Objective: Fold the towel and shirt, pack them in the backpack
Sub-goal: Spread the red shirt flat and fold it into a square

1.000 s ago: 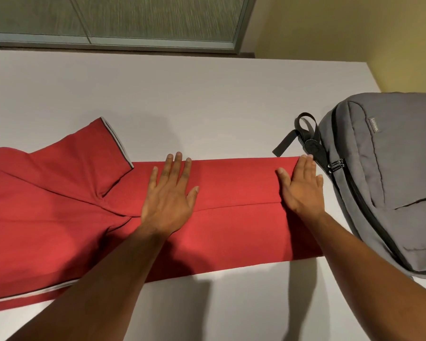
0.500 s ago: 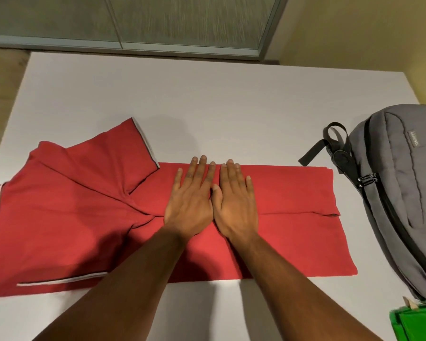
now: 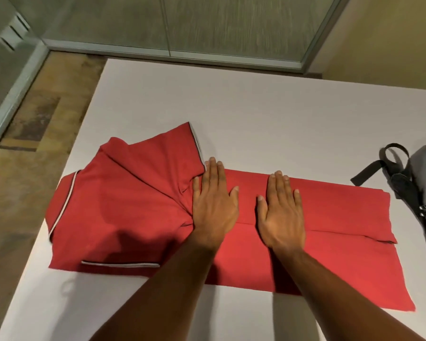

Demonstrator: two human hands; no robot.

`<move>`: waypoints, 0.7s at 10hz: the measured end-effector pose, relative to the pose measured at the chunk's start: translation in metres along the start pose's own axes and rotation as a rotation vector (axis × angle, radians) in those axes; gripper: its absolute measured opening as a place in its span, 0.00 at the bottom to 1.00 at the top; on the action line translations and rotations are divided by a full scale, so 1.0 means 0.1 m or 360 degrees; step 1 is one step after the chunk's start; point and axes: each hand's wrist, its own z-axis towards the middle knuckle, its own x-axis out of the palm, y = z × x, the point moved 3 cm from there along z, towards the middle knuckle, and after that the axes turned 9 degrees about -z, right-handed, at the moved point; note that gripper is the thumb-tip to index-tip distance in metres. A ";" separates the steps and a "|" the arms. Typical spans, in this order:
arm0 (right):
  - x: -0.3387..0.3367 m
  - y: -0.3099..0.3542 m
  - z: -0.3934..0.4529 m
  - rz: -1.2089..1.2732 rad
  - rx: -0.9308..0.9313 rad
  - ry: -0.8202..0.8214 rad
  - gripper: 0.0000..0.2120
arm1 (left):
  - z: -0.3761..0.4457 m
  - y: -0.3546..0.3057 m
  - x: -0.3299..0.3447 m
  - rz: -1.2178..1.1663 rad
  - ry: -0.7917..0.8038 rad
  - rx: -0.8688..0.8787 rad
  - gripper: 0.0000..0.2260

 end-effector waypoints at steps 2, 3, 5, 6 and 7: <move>-0.02 0.03 0.01 -0.0039 0.0012 -0.0005 0.33 | 0.09 0.05 -0.29 -0.0112 -0.0167 0.0039 0.32; -0.02 0.03 0.00 -0.0048 0.0011 -0.0006 0.33 | 0.21 0.10 -0.42 0.0105 -0.0255 0.0292 0.32; -0.02 0.03 -0.01 -0.0051 0.0006 -0.0007 0.33 | 0.55 0.54 -0.77 -0.0027 -0.0329 0.0115 0.34; -0.02 0.04 -0.01 -0.0046 0.0007 -0.0012 0.33 | 0.48 0.71 -0.89 -0.0365 -0.0500 0.0012 0.31; -0.02 0.04 -0.02 -0.0061 0.0010 0.0003 0.33 | 0.21 0.89 -1.06 -0.0913 -0.0724 -0.0323 0.27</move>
